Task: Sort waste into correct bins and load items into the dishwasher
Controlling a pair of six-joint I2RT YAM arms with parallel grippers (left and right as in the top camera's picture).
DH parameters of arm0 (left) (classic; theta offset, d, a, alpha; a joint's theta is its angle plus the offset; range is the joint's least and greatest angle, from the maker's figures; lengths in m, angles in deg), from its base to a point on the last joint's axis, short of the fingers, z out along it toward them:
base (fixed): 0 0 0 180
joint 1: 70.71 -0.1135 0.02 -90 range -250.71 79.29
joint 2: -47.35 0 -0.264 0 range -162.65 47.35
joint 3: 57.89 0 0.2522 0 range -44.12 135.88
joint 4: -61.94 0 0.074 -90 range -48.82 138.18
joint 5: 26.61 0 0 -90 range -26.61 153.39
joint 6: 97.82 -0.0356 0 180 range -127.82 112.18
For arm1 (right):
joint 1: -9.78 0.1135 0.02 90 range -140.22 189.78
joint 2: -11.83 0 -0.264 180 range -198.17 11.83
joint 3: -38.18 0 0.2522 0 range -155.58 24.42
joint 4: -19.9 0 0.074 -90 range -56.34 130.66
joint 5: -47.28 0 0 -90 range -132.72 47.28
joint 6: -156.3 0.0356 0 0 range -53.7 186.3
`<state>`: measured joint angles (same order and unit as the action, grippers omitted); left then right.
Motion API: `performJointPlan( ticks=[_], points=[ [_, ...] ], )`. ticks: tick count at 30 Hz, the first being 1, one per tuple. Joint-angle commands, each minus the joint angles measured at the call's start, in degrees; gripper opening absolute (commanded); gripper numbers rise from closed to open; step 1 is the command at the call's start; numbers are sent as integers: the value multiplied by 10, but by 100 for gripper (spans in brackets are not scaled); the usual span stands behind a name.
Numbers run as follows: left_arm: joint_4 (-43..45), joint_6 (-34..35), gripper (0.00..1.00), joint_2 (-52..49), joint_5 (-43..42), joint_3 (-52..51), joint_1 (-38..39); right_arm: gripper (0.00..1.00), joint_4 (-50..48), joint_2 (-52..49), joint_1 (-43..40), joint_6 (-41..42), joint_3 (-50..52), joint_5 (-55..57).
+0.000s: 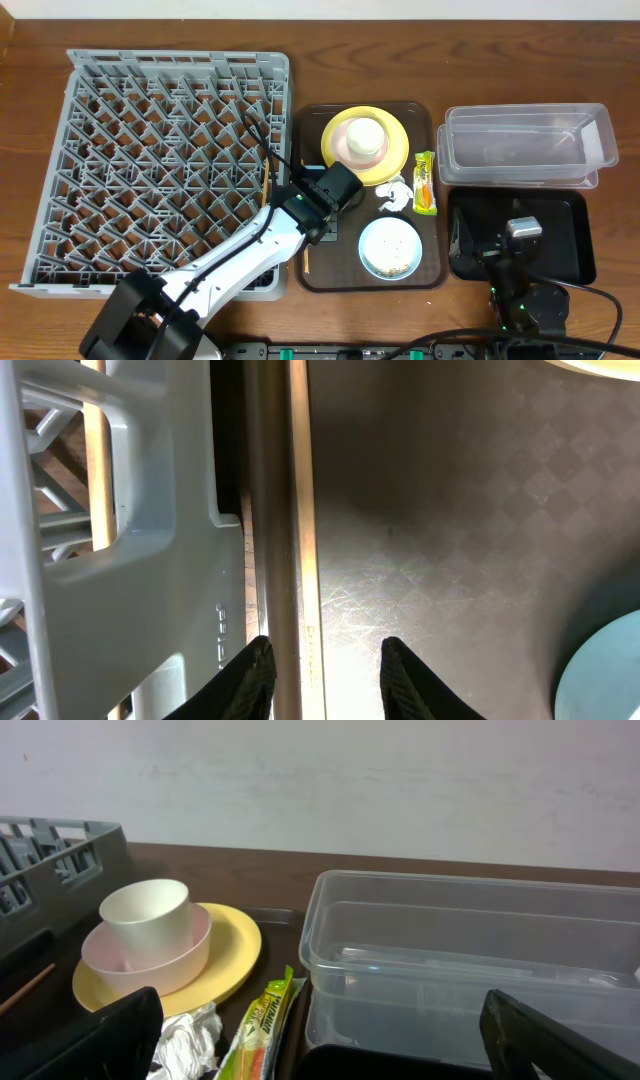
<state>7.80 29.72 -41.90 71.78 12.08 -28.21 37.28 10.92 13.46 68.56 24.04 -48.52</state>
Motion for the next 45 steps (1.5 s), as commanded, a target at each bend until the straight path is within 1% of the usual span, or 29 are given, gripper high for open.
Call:
performJointPlan(
  ticks=[1,7,12,17,21,27,31,34,36,37,39,42,45],
  points=[
    [4,7,36,-5,16,-6,1,99,2,1,5,-6,1,-2],
    [24,10,34,-7,18,-6,1,99,2,1,5,-6,1,-2],
    [25,13,34,-10,38,-6,1,99,2,1,5,-6,1,-2],
    [25,14,34,-11,39,-9,2,99,2,1,5,-6,1,-2],
    [32,14,34,-11,39,-21,7,99,2,1,5,-6,1,-2],
    [70,14,34,-12,39,-51,7,99,2,1,5,-6,1,-2],
    [74,13,34,-13,39,-56,7,99,2,1,5,-6,1,-2],
    [76,13,22,-14,39,-56,7,99,2,1,5,-6,1,-2],
    [76,13,19,-14,39,-56,7,99,2,1,5,-6,1,-2],
    [75,14,13,-14,39,-56,9,99,2,1,5,-6,1,-2],
    [77,14,9,-14,40,-56,12,99,2,1,5,-6,1,-2],
    [85,14,8,-14,46,-56,21,99,2,1,5,-6,1,-2],
    [90,19,8,-19,75,-56,30,99,2,1,5,-6,1,-2]
  ],
)
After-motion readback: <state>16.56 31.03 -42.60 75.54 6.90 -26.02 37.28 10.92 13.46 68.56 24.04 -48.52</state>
